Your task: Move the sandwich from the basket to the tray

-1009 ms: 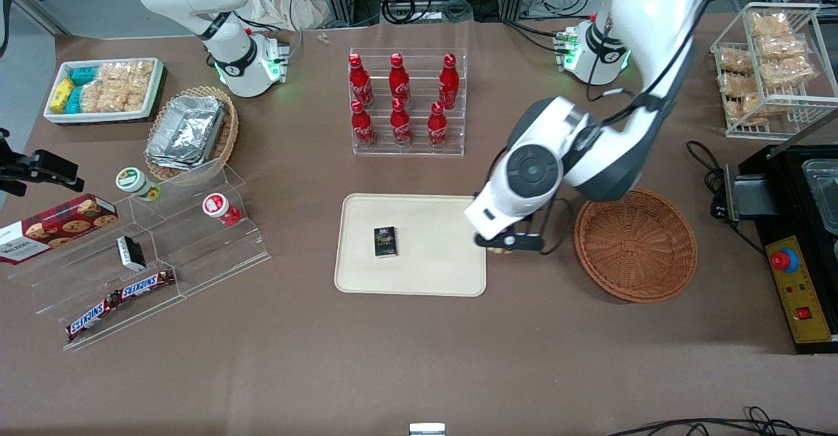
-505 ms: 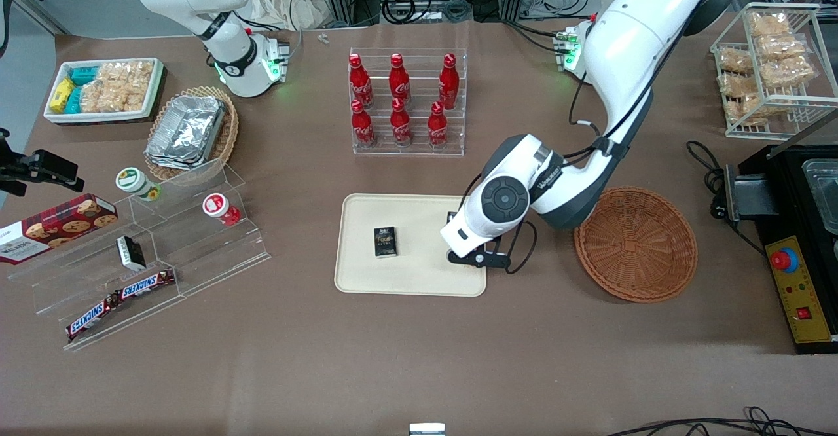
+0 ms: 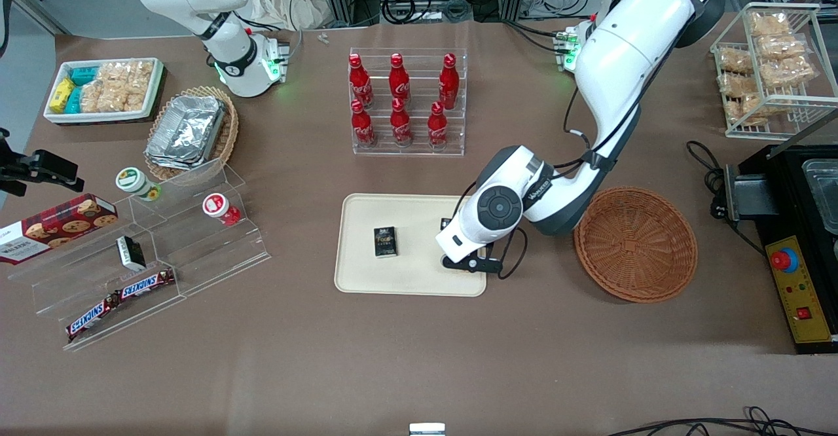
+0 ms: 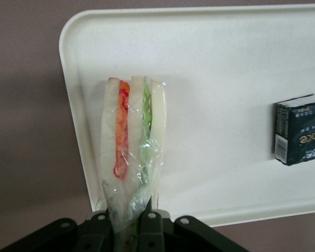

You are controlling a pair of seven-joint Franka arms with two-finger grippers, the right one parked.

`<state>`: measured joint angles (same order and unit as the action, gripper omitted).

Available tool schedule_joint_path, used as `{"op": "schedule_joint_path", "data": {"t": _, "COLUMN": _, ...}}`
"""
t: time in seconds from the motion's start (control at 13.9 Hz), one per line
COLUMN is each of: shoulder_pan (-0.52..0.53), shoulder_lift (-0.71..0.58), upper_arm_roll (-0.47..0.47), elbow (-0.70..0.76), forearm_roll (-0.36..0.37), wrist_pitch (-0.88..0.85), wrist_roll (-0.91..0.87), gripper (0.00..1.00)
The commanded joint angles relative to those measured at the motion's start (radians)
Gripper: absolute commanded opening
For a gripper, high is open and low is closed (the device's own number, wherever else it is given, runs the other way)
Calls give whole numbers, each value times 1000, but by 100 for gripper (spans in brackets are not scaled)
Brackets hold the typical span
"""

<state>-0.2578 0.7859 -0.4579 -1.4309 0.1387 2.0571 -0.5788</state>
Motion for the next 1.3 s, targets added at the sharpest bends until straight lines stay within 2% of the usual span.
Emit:
{"op": "schedule_joint_path", "data": {"t": 0.0, "shoulder_pan": -14, "shoulder_lift": 30, "upper_arm_roll": 5, "elbow": 30, "forearm_roll": 19, "wrist_pitch": 6, "wrist_roll": -3, "gripper": 100}}
{"op": "schedule_joint_path", "data": {"t": 0.36, "shoulder_pan": -8, "shoulder_lift": 24, "upper_arm_roll": 5, "elbow": 32, "forearm_roll": 12, "wrist_pitch": 0, "wrist_roll": -6, "gripper": 100}}
{"op": "schedule_joint_path", "data": {"t": 0.58, "shoulder_pan": -8, "shoulder_lift": -61, "upper_arm_roll": 5, "elbow": 23, "forearm_roll": 12, "wrist_pitch": -66, "wrist_roll": -16, "gripper": 100}}
{"op": "schedule_joint_path", "data": {"t": 0.79, "shoulder_pan": 2, "shoulder_lift": -241, "upper_arm_roll": 8, "elbow": -46, "forearm_roll": 15, "wrist_pitch": -224, "wrist_roll": -44, "gripper": 100}}
{"op": "schedule_joint_path", "data": {"t": 1.08, "shoulder_pan": 106, "shoulder_lift": -557, "upper_arm_roll": 7, "elbow": -339, "forearm_roll": 4, "wrist_pitch": -235, "wrist_roll": -30, "gripper": 100}}
{"op": "schedule_joint_path", "data": {"t": 1.23, "shoulder_pan": 143, "shoulder_lift": -663, "upper_arm_roll": 7, "elbow": -404, "forearm_roll": -4, "wrist_pitch": -241, "wrist_roll": -26, "gripper": 100}}
